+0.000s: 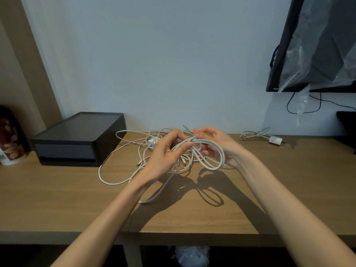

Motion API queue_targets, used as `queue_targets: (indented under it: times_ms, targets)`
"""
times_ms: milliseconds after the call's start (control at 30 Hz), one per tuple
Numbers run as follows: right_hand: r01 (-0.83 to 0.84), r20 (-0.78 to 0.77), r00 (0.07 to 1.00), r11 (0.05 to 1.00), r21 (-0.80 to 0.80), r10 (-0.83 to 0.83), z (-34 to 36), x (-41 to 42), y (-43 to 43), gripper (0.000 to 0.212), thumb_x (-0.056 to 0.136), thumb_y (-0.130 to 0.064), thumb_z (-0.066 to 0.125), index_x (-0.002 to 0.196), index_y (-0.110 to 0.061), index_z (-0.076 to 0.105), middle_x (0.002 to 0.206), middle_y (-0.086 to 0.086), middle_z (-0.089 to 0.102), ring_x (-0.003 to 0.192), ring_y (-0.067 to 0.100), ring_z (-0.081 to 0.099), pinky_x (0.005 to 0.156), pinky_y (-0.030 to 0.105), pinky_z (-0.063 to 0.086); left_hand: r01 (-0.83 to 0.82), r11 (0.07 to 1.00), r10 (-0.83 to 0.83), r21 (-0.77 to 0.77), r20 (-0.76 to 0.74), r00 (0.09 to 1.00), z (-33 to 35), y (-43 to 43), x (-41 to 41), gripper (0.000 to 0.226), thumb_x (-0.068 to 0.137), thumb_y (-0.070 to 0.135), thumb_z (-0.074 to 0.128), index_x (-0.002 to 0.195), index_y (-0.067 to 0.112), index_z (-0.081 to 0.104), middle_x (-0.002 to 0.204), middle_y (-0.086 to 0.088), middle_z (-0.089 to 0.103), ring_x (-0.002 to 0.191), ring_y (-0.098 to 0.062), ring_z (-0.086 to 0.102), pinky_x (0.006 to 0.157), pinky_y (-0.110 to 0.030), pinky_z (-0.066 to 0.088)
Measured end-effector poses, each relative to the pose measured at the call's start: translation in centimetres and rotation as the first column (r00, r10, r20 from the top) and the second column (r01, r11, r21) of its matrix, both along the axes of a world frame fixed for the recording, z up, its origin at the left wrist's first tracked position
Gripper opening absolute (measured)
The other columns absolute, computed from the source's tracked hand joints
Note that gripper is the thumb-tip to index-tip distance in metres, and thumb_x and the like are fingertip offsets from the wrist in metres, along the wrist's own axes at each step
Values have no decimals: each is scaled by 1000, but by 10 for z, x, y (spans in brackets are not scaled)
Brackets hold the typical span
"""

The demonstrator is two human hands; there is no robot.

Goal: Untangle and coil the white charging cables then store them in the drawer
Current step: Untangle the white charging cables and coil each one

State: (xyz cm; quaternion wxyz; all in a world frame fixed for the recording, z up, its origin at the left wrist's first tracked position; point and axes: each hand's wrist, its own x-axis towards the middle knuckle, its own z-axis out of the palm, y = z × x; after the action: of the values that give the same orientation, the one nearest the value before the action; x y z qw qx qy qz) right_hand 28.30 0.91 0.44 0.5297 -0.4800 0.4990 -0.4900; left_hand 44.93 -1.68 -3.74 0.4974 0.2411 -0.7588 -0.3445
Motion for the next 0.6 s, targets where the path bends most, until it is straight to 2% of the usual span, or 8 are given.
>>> queue_targets:
  times_ms: [67, 167, 233, 300, 367, 433, 533, 600]
  targets:
    - [74, 10, 997, 993, -91, -74, -5, 2, 0, 23, 83, -24, 69, 86, -7, 54, 58, 6, 66, 42, 14, 58, 38, 20, 46, -11, 999, 12, 37, -14, 1000, 1, 1, -2, 15, 89, 19, 62, 88, 5, 58, 81, -22, 61, 76, -40, 54, 65, -49, 44]
    - [132, -129, 977, 960, -248, -168, -10, -1, -2, 15, 84, -18, 70, 79, -5, 64, 71, 10, 69, 53, 18, 63, 47, 25, 53, -30, 993, 36, 118, -51, 998, 3, 2, -4, 11, 89, 18, 62, 84, 9, 59, 83, -13, 67, 78, -28, 60, 71, -40, 47]
    - [64, -242, 959, 949, -309, -144, -10, -5, -1, 11, 83, -10, 71, 89, -1, 71, 84, 12, 71, 69, 21, 69, 56, 27, 57, -30, 986, 40, 161, -59, 997, 7, 0, -3, 12, 90, 19, 61, 85, 9, 58, 86, -14, 67, 78, -16, 60, 73, -30, 46]
    - [-29, -317, 945, 945, -327, -81, -9, -8, 1, 14, 82, -5, 71, 96, -1, 72, 89, 9, 73, 79, 18, 70, 59, 25, 56, -22, 983, 29, 181, -36, 999, 10, -3, 0, 14, 91, 21, 60, 86, 8, 58, 90, -15, 67, 82, -12, 60, 75, -25, 46]
    - [-88, -279, 960, 953, -288, 5, -6, -9, 4, 14, 88, -9, 65, 99, -3, 71, 88, 7, 73, 81, 15, 71, 63, 22, 56, -19, 983, 21, 182, -8, 1000, 14, -6, 2, 14, 91, 21, 60, 86, 8, 58, 94, -18, 67, 83, -13, 60, 75, -25, 45]
    - [-136, -211, 974, 962, -237, 86, -5, -9, 4, 20, 91, -14, 62, 104, -1, 70, 97, 12, 73, 92, 22, 70, 76, 28, 58, -21, 983, 22, 184, -2, 1000, 17, -8, 3, 14, 91, 22, 60, 86, 9, 58, 93, -16, 68, 80, -11, 59, 73, -24, 44]
    - [-145, -217, 972, 957, -250, 90, -8, -7, 2, 23, 90, -14, 63, 107, 0, 70, 104, 16, 72, 100, 29, 68, 88, 38, 56, -25, 984, 22, 178, 21, 1000, 18, -10, 6, 14, 91, 22, 60, 87, 8, 59, 88, -8, 69, 78, -8, 60, 71, -21, 46]
    - [-144, -224, 971, 955, -260, 86, -12, -6, 2, 17, 89, -13, 64, 101, -6, 73, 101, 14, 73, 98, 29, 69, 89, 41, 55, -37, 985, 30, 168, 46, 998, 16, -11, 7, 15, 90, 23, 60, 86, 9, 59, 87, -8, 69, 79, -11, 61, 73, -27, 46]
